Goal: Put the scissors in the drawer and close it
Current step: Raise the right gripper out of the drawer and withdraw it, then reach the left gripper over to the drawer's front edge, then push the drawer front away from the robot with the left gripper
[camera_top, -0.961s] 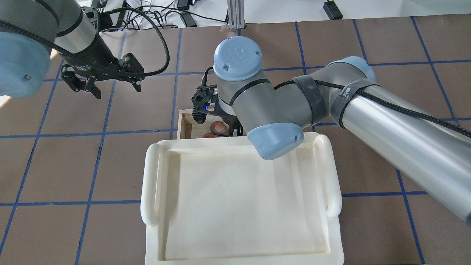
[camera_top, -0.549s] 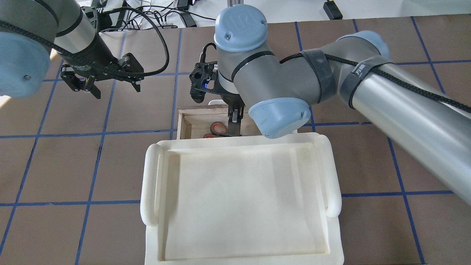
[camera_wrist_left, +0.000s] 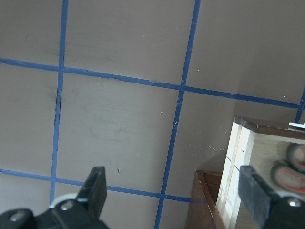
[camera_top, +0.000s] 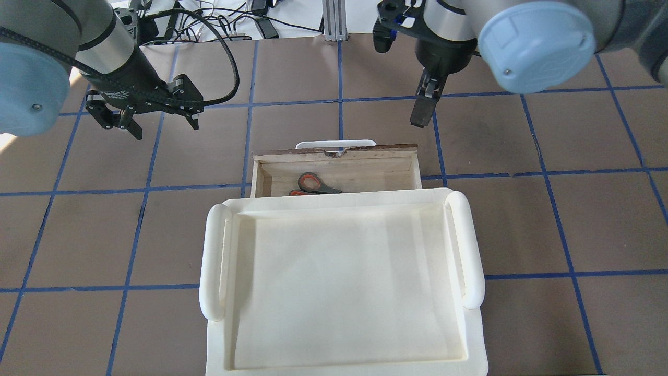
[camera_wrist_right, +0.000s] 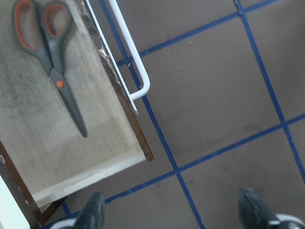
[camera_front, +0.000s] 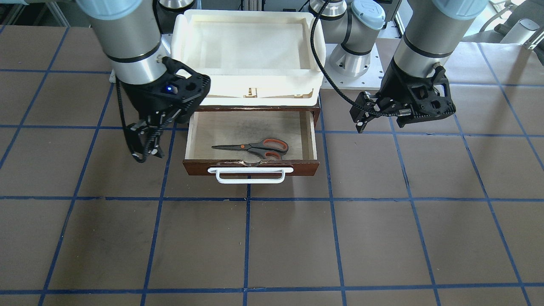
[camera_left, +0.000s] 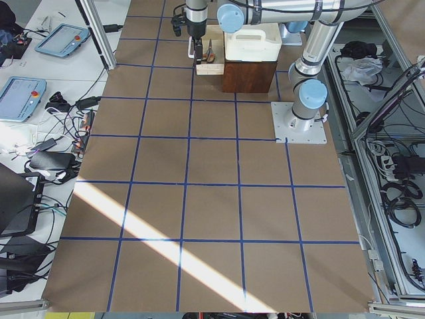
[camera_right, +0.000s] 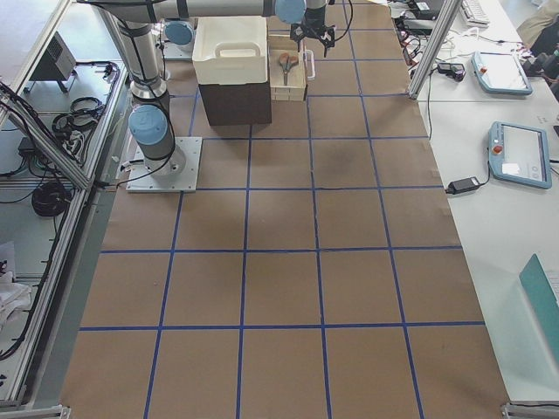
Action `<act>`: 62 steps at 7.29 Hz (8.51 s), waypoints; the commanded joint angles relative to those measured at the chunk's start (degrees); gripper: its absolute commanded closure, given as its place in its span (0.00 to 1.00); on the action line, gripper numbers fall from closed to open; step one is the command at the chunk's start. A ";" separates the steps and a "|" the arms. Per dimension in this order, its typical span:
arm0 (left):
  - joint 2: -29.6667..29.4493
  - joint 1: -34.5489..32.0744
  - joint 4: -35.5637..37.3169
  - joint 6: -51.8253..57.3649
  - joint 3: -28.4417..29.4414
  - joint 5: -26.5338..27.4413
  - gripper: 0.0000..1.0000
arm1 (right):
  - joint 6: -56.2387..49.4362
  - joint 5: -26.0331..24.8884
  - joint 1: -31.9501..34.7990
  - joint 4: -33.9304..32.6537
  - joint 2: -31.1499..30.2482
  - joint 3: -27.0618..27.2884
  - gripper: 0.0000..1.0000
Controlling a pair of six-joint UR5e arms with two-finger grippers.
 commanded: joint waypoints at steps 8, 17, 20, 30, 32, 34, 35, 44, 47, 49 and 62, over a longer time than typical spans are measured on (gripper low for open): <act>-1.85 -2.54 -0.40 -0.55 3.35 -0.29 0.00 | 53.97 -4.87 -5.42 4.33 -10.60 1.06 0.00; -21.26 -17.58 16.00 -15.30 7.51 -2.66 0.00 | 59.51 -2.21 -5.86 3.01 -11.66 1.93 0.00; -25.75 -18.81 19.45 -17.49 7.51 -2.66 0.00 | 59.42 -2.30 -5.86 2.57 -11.75 2.37 0.00; -26.91 -20.05 13.50 -19.79 7.59 -4.50 0.00 | 59.41 -2.39 -5.95 2.21 -11.66 2.73 0.00; -26.38 -20.05 11.12 -22.50 7.68 -5.73 0.00 | 59.33 -2.39 -5.95 2.21 -11.66 2.73 0.00; -25.94 -20.05 8.31 -22.52 7.68 -5.73 0.00 | 59.59 -2.12 -5.86 2.30 -11.66 2.81 0.00; -25.42 -20.05 6.47 -22.61 7.68 -5.73 0.00 | 59.42 -2.30 -5.86 2.21 -11.66 3.25 0.00; -25.94 -22.86 -2.68 -25.59 7.33 -5.73 0.00 | 59.33 -2.30 -5.86 2.21 -11.66 3.34 0.00; -25.24 -22.43 -2.88 -25.51 7.77 -5.65 0.00 | 59.33 -2.39 -5.86 2.21 -11.75 3.43 0.00; -26.20 -21.73 -0.42 -25.42 9.87 -5.21 0.00 | 59.33 -2.48 -5.86 2.21 -11.75 3.43 0.00; -26.12 -25.41 -11.12 -26.12 10.23 -5.03 0.00 | 59.41 -3.18 -5.86 2.21 -11.66 3.43 0.00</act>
